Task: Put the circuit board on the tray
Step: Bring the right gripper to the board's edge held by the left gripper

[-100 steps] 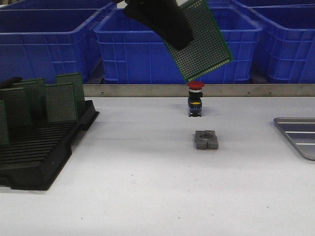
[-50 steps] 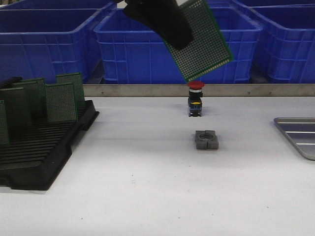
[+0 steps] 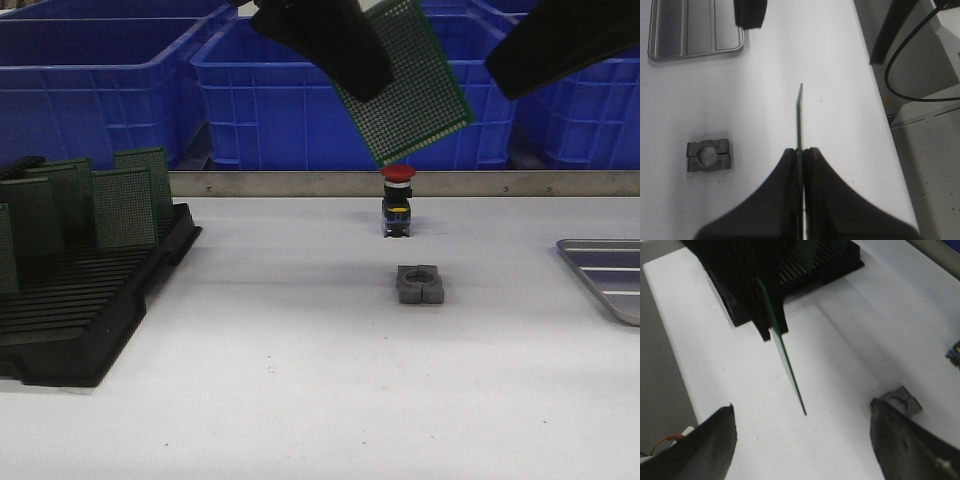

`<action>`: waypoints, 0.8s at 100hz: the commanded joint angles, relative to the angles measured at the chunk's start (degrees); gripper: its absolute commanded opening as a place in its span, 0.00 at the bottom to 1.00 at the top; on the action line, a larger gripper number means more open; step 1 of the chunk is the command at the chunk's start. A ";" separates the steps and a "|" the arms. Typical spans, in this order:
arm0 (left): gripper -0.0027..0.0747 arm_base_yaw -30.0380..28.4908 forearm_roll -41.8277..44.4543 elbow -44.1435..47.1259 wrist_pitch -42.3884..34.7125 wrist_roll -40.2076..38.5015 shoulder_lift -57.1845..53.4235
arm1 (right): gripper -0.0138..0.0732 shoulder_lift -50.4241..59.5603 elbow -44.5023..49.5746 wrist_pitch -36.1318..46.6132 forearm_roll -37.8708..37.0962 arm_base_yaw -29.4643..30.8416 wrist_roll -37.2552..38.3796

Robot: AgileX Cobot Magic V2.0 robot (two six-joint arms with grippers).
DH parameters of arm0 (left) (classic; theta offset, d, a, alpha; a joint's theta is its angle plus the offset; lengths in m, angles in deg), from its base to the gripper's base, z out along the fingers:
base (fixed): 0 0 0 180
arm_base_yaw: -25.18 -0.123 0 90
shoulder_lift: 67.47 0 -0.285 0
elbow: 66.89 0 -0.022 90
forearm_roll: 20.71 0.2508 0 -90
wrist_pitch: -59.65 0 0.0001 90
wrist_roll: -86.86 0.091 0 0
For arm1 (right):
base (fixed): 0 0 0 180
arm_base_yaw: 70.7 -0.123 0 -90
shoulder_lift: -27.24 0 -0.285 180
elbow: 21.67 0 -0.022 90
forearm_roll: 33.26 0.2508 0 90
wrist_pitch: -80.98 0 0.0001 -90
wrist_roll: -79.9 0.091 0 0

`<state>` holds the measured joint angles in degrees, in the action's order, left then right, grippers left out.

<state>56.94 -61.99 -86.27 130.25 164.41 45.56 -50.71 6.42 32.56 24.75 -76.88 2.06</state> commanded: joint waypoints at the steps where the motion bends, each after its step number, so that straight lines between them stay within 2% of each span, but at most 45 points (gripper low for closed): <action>1: 0.01 0.42 -3.66 -1.82 2.52 -0.55 -2.87 | 0.82 -0.95 -2.74 -0.90 7.97 -0.17 -5.98; 11: 0.01 0.42 -3.66 -1.82 2.52 -0.55 -2.87 | 0.82 -3.26 -3.70 -1.60 8.91 -1.01 -8.89; 27: 0.01 0.42 -3.66 -1.82 2.52 -0.55 -2.87 | 0.81 -5.82 -4.05 -1.05 9.03 -3.10 -9.26; 37: 0.01 0.42 -3.66 -1.82 2.52 -0.55 -2.87 | 0.76 -7.02 -4.05 -0.94 9.03 -4.07 -9.26; 51: 0.01 0.42 -3.66 -1.82 2.52 -0.55 -2.87 | 0.58 -8.09 -4.05 -1.02 9.45 -4.52 -9.26; 80: 0.01 0.42 -3.66 -1.82 2.52 -0.55 -2.87 | 0.15 -8.41 -4.05 -1.14 11.15 -4.52 -9.26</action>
<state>56.94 -61.99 -86.27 130.39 164.41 45.56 -60.46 4.19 32.19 32.14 -81.50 -6.48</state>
